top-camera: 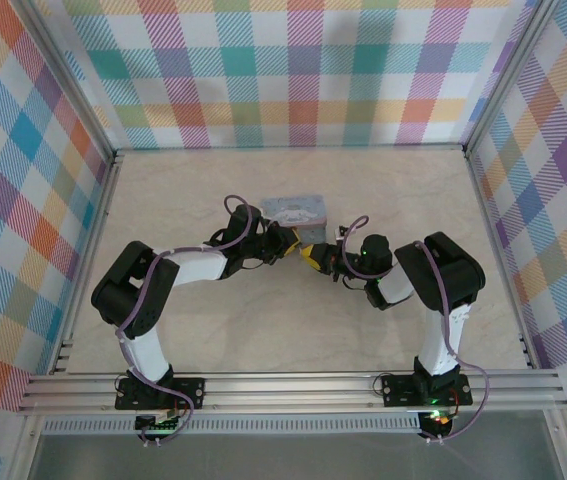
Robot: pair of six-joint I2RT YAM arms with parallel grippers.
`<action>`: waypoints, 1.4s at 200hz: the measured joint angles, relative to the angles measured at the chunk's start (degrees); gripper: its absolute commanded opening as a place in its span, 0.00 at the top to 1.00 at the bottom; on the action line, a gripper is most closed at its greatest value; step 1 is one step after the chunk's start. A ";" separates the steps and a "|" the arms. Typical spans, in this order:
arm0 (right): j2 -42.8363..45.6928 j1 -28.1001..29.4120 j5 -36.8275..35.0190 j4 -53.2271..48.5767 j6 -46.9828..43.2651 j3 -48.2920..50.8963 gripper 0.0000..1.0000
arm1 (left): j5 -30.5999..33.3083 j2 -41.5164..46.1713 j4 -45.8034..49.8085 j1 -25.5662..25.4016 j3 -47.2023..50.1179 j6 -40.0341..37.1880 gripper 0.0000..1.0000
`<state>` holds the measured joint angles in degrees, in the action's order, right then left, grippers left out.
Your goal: Unlock a padlock with a key
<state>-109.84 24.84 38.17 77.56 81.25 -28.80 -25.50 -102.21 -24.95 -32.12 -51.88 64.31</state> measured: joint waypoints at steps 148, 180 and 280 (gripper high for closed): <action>-1.03 0.00 -0.22 0.09 7.26 -2.23 1.00 | 0.11 0.11 -4.17 0.55 1.73 1.07 0.92; -1.49 0.17 -0.68 0.46 11.08 -2.25 1.00 | 0.46 0.11 -4.17 0.61 1.97 1.09 0.92; -2.25 0.33 -2.19 1.79 19.50 -2.32 1.00 | 0.74 0.11 -6.16 0.83 2.91 2.43 0.92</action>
<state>-112.09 25.17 35.99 79.35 100.75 -31.11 -24.75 -102.10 -31.11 -31.29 -48.97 66.74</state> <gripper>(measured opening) 0.065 0.114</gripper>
